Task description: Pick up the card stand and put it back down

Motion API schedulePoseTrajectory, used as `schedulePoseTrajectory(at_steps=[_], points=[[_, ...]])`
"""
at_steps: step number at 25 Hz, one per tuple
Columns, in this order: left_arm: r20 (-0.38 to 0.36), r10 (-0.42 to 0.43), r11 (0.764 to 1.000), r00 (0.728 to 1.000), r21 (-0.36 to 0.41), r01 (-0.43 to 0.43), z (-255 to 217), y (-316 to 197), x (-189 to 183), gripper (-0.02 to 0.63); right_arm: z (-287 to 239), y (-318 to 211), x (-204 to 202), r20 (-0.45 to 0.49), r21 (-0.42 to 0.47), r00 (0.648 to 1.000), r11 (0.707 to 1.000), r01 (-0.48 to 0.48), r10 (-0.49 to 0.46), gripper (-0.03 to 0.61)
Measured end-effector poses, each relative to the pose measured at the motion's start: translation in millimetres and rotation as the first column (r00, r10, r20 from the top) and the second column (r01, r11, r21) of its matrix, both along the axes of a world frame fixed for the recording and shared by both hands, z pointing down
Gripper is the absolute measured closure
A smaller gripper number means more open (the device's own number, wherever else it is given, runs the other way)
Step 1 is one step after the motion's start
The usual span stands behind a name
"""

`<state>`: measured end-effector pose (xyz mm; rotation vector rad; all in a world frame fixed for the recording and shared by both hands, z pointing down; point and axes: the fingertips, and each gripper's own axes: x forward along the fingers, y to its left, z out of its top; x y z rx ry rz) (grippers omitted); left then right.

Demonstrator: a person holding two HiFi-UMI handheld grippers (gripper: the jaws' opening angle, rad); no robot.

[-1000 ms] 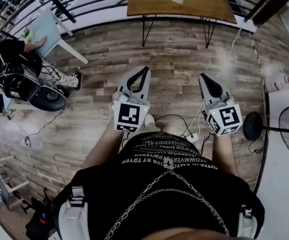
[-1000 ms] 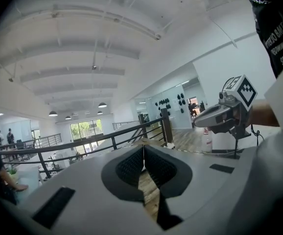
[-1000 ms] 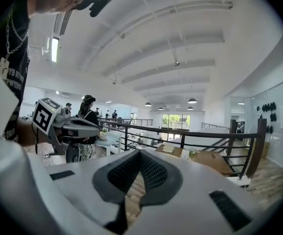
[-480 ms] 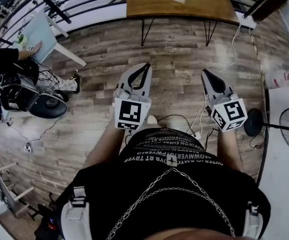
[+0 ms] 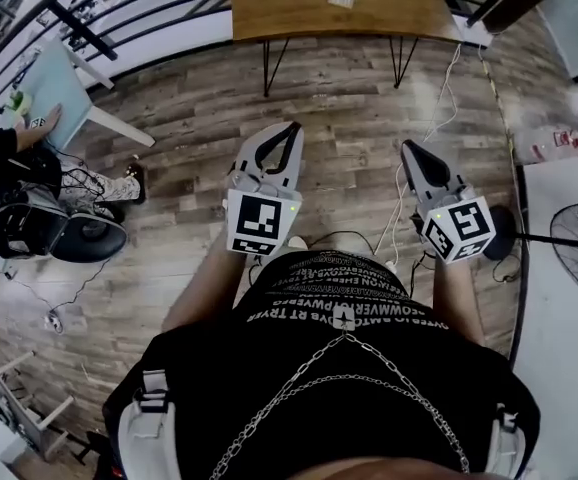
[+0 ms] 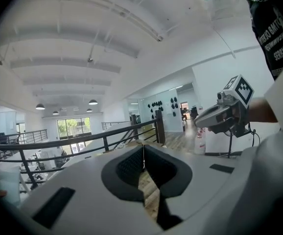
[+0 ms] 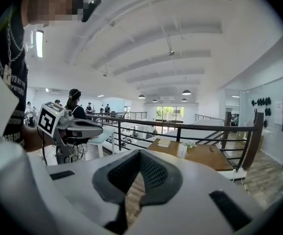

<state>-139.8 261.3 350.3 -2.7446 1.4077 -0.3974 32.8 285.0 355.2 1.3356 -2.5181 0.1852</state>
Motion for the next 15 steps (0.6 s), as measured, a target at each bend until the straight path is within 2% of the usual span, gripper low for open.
schedulePoseTrajectory(at_steps=[5,9,15], points=[[0.007,0.023,0.999,1.0,-0.045,-0.023,17,-17,6,0.584,5,-7,10,0.007,-0.021,0.999,0.999,-0.036,0.036,0.565],[0.011,0.033,0.998,0.999,-0.058,-0.032,24,-28,23,0.584,9,-9,34,0.014,-0.021,0.996,0.996,-0.087,0.087,0.565],[0.031,-0.021,0.999,0.999,-0.029,0.022,18,-55,39,0.584,26,-40,67,0.066,-0.025,0.993,0.995,-0.099,0.1,0.565]])
